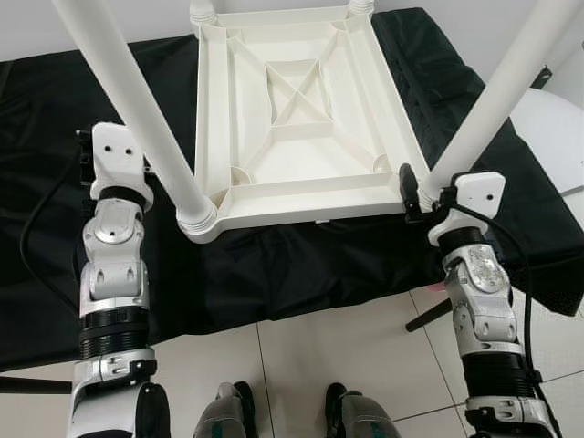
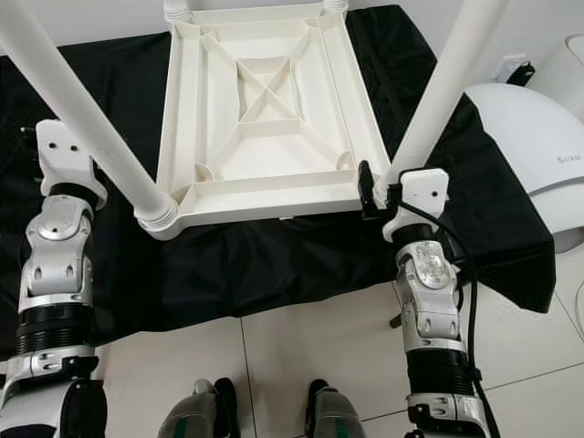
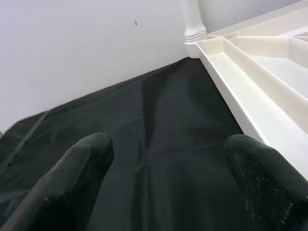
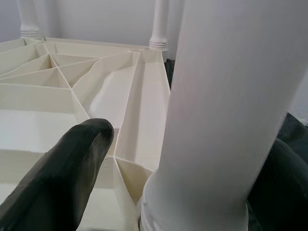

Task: Building children table

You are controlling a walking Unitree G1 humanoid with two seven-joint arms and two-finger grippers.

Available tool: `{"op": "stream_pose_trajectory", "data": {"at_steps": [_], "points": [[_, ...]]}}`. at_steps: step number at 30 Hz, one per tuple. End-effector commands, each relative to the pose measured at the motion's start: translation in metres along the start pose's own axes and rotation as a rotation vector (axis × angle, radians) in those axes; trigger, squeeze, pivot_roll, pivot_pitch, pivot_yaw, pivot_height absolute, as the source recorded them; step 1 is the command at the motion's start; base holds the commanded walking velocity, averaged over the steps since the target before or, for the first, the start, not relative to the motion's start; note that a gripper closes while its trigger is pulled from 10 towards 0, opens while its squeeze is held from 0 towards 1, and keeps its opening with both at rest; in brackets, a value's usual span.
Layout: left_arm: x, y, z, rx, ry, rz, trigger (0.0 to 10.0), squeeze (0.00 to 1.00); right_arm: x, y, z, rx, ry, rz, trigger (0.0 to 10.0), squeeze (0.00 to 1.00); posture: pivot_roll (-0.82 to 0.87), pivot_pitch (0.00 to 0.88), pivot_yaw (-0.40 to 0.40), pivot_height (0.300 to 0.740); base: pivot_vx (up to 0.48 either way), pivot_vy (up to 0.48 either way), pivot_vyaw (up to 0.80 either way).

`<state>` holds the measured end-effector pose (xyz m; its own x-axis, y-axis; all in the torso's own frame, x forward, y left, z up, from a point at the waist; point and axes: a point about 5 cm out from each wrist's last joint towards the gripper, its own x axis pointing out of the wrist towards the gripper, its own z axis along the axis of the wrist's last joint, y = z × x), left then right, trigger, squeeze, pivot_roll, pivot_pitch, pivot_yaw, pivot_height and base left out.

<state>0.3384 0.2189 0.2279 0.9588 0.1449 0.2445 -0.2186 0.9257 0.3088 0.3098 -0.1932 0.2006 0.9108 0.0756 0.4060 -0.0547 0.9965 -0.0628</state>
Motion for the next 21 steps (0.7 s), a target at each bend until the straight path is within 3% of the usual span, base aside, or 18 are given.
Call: {"op": "stream_pose_trajectory", "data": {"at_steps": [1, 6, 12, 21], "points": [[0.000, 0.000, -0.002, 0.019, 0.003, 0.018, 10.0, 0.00, -0.006, -0.003, -0.004, 0.010, 0.024, -0.018, 10.0, 0.00, -0.09, 0.277, 0.045, 0.740, 0.000, 0.000, 0.00], [0.000, -0.004, -0.005, 0.020, 0.010, 0.022, 10.0, 0.00, -0.007, -0.004, -0.004, 0.007, 0.029, -0.023, 10.0, 0.00, -0.09, 0.276, 0.043, 0.740, 0.000, 0.000, 0.00], [-0.008, -0.015, -0.008, 0.016, -0.017, -0.078, 10.0, 0.00, -0.008, -0.006, -0.005, 0.004, 0.037, -0.032, 10.0, 0.00, -0.09, 0.269, 0.040, 0.740, 0.000, 0.000, 0.00], [-0.016, -0.013, -0.012, 0.021, -0.062, -0.205, 10.0, 0.00, -0.007, -0.006, -0.008, 0.003, 0.051, -0.023, 10.0, 0.00, -0.08, 0.264, 0.033, 0.740, 0.000, 0.000, 0.00]]}}
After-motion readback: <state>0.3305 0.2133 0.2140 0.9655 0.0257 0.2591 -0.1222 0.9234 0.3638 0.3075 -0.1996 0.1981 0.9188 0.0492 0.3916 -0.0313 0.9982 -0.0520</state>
